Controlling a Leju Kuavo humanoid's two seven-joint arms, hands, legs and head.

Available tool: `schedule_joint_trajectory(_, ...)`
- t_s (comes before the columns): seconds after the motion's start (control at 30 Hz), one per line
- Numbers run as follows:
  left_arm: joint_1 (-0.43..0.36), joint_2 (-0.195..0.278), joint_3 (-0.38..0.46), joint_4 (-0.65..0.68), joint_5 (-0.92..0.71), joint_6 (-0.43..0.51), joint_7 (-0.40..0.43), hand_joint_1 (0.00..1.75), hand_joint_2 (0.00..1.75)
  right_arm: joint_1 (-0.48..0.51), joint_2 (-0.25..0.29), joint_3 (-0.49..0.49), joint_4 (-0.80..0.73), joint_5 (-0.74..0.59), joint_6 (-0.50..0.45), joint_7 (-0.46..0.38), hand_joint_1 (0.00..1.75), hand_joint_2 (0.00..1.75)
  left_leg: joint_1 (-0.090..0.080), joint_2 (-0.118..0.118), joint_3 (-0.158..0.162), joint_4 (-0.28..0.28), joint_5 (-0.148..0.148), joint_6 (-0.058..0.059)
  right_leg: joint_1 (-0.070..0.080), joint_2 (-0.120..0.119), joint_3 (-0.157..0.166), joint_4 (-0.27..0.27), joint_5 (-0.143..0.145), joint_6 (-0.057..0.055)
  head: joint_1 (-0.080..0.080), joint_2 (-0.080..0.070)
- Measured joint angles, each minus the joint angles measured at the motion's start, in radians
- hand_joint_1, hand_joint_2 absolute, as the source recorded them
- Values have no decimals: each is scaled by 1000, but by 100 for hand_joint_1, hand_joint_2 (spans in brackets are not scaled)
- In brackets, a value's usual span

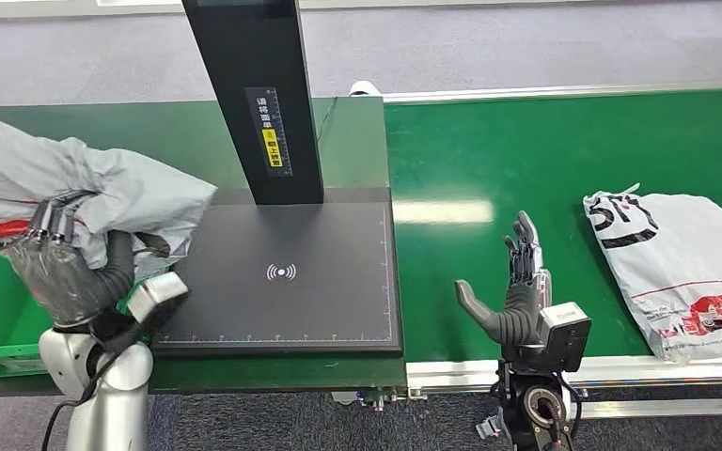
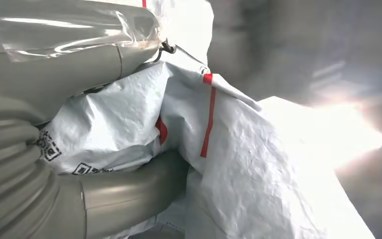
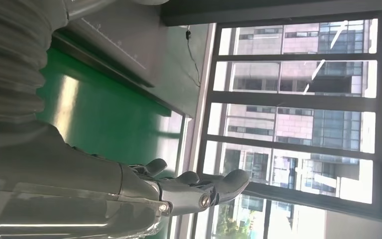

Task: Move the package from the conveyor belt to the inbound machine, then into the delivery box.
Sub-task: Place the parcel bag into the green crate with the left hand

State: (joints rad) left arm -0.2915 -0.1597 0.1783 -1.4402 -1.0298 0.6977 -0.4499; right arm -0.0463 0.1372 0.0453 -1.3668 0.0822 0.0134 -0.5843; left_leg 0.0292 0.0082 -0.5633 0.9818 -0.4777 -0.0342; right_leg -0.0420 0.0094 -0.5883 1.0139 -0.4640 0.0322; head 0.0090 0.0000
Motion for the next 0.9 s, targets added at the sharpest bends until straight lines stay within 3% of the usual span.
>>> schedule_joint_trajectory(0.13,-29,67,57,136,-36,0,216,175,175,10,0,-17,-21,20,20,14,0,175,0,0,0,0,0,0,0,1,0,0,0,0,0,0)
schedule_joint_trajectory(0.37,-53,140,100,254,-70,-13,360,175,175,10,5,-36,-32,39,41,29,0,175,0,1,-2,0,0,0,0,1,-2,0,0,0,0,0)
schedule_joint_trajectory(0.6,-57,181,176,333,-72,-46,402,175,175,12,10,-51,-35,55,63,34,0,175,0,1,-2,0,0,0,0,1,-2,0,0,0,0,0)
schedule_joint_trajectory(0.9,-63,182,214,382,-22,-211,455,175,175,8,20,-56,-35,68,82,34,0,175,0,0,-2,0,0,0,0,1,-2,0,0,0,0,0)
